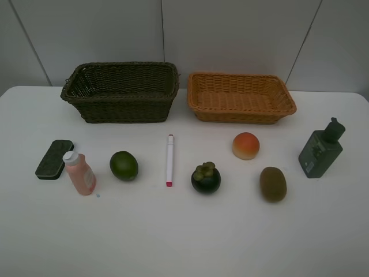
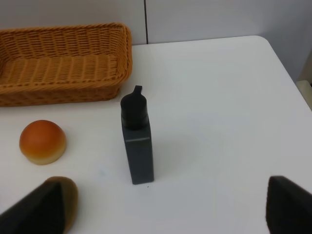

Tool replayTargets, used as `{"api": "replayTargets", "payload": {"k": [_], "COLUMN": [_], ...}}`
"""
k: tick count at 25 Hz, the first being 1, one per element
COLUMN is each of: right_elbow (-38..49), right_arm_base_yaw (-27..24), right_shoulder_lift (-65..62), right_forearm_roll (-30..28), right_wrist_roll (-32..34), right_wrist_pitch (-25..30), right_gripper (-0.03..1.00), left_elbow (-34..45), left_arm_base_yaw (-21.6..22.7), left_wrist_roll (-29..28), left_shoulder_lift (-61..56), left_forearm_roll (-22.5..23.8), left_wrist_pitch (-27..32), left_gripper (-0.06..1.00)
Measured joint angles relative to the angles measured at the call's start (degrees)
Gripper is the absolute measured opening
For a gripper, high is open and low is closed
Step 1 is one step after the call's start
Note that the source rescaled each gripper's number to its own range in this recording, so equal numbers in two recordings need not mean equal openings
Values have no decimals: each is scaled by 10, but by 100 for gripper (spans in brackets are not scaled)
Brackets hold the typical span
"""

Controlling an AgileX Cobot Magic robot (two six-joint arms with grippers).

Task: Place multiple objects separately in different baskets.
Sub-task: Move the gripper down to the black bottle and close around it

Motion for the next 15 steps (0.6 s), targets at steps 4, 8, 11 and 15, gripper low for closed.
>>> {"api": "replayTargets", "payload": {"k": [4,8,11,15], "right_elbow": [0,0,0,0], "right_arm_base_yaw": [0,0,0,0], "right_shoulder_lift": [0,0,0,0], "right_forearm_roll": [0,0,0,0], "right_wrist_roll": [0,0,0,0], "right_wrist_pitch": [0,0,0,0], "right_gripper": [100,100,100,100], "left_elbow": [0,0,0,0], "left_arm_base_yaw": [0,0,0,0], "left_wrist_roll": [0,0,0,0], "left_shoulder_lift": [0,0,0,0], "left_forearm_roll": [0,0,0,0], "left_wrist_pitch": [0,0,0,0], "left_gripper": [100,100,100,100]}}
